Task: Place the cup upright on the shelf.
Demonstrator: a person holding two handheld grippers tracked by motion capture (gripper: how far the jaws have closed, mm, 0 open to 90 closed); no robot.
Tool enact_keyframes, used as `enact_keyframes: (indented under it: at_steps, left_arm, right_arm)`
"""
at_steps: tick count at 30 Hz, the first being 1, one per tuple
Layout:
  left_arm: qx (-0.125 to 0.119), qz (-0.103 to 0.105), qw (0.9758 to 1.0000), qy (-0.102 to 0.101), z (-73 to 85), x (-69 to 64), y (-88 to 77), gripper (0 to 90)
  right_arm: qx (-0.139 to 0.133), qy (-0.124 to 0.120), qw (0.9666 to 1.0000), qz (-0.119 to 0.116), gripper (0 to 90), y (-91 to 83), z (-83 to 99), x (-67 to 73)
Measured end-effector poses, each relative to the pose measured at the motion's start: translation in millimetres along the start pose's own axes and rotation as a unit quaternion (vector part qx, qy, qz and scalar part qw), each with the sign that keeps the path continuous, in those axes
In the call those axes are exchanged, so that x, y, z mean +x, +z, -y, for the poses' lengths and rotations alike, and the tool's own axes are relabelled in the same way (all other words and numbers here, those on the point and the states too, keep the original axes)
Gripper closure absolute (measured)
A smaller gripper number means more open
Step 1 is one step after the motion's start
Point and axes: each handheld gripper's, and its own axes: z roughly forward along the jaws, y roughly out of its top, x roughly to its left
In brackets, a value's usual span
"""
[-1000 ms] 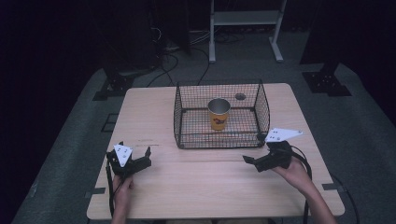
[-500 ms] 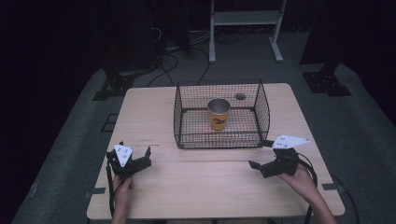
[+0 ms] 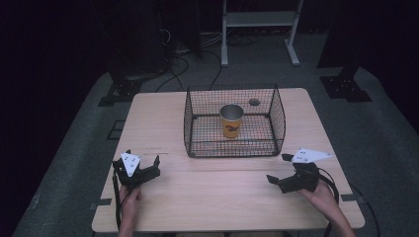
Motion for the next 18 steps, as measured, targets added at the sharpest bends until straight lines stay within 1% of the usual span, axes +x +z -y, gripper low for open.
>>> enact_keyframes:
  at_steps: [2, 4, 7, 8, 12, 18]
  left_arm:
    - [0.0, 0.0, 1.0, 0.001, 0.0, 0.0, 0.0, 0.0]
    - [0.0, 0.0, 1.0, 0.001, 0.0, -0.2, -0.1, 0.0]
    - [0.0, -0.001, 1.0, 0.001, 0.0, -0.3, -0.1, 0.0]
    - [0.0, -0.001, 1.0, 0.001, 0.0, -0.4, -0.1, 0.0]
    - [0.0, -0.002, 1.0, 0.002, 0.0, -0.9, -0.1, 0.0]
    - [0.001, -0.003, 1.0, 0.006, 0.0, -1.5, -0.1, 0.0]
  right_arm:
    - [-0.003, 0.001, 1.0, 0.004, 0.8, -1.7, 3.5, 0.1]
    - [-0.003, 0.008, 0.9999, 0.006, 0.8, -3.8, 8.3, 0.0]
    - [-0.005, 0.012, 0.9999, 0.008, 0.8, -5.0, 12.1, -0.9]
    - [-0.007, 0.018, 0.9998, 0.01, 0.8, -6.2, 16.4, -1.8]
    - [-0.007, 0.024, 0.9996, 0.015, 0.8, -9.2, 23.6, -2.9]
    - [-0.018, 0.039, 0.9988, 0.023, 0.8, -16.7, 34.6, -5.6]
